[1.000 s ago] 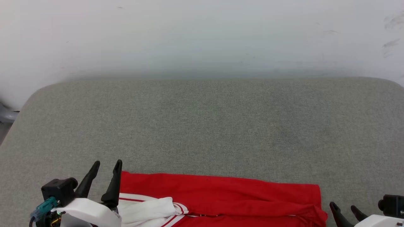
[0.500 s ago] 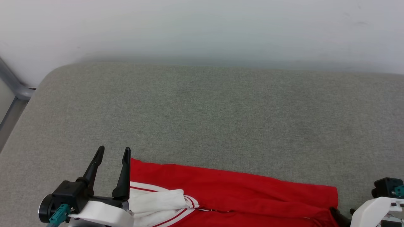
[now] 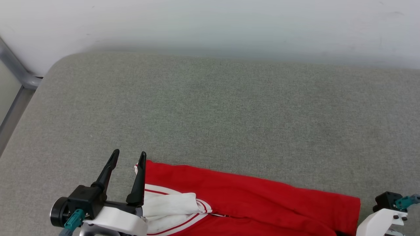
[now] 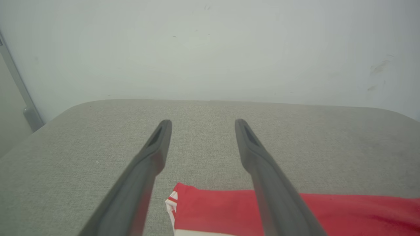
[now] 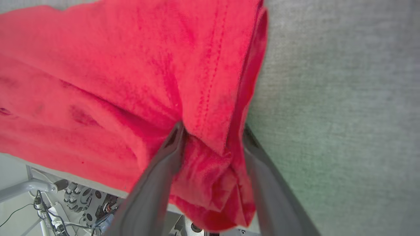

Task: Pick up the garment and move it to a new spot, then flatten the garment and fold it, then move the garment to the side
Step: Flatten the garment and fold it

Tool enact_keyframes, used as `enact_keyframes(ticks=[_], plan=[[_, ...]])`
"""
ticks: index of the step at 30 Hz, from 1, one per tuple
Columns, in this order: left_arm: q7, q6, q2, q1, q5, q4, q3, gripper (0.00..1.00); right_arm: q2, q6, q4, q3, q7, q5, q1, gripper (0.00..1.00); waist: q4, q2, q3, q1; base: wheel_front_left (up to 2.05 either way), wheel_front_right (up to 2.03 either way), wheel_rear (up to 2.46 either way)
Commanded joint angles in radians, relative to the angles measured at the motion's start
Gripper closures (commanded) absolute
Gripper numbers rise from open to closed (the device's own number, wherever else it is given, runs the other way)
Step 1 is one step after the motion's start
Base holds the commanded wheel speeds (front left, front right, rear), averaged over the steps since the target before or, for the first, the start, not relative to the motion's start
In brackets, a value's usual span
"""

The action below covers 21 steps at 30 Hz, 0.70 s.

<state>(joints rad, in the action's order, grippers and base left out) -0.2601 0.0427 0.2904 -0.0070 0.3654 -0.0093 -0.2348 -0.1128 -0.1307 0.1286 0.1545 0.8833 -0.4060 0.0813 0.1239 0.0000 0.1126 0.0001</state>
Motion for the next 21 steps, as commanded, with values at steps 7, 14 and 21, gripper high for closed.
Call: enact_keyframes(ticks=[7, 14, 21], plan=[[-0.006, -0.013, -0.008, -0.002, -0.022, 0.019, 0.012, 0.00, -0.007, 0.001, 0.028, -0.013, -0.030, -0.028, -0.027, 1.00, -0.013, 0.0000, -0.032, -0.0001, 0.00, 0.00, 0.00], [-0.006, -0.004, -0.001, 0.020, -0.037, 0.021, 0.016, 0.00, -0.061, 0.001, -0.015, 0.039, -0.035, -0.039, -0.060, 1.00, -0.034, 0.0000, -0.075, -0.0001, 0.00, 0.00, 0.00], [-0.002, 0.003, 0.008, 0.038, -0.045, 0.017, 0.008, 0.00, -0.107, 0.001, -0.058, 0.178, 0.032, 0.001, -0.049, 1.00, -0.061, 0.0000, -0.098, -0.0001, 0.00, 0.00, 0.00]])
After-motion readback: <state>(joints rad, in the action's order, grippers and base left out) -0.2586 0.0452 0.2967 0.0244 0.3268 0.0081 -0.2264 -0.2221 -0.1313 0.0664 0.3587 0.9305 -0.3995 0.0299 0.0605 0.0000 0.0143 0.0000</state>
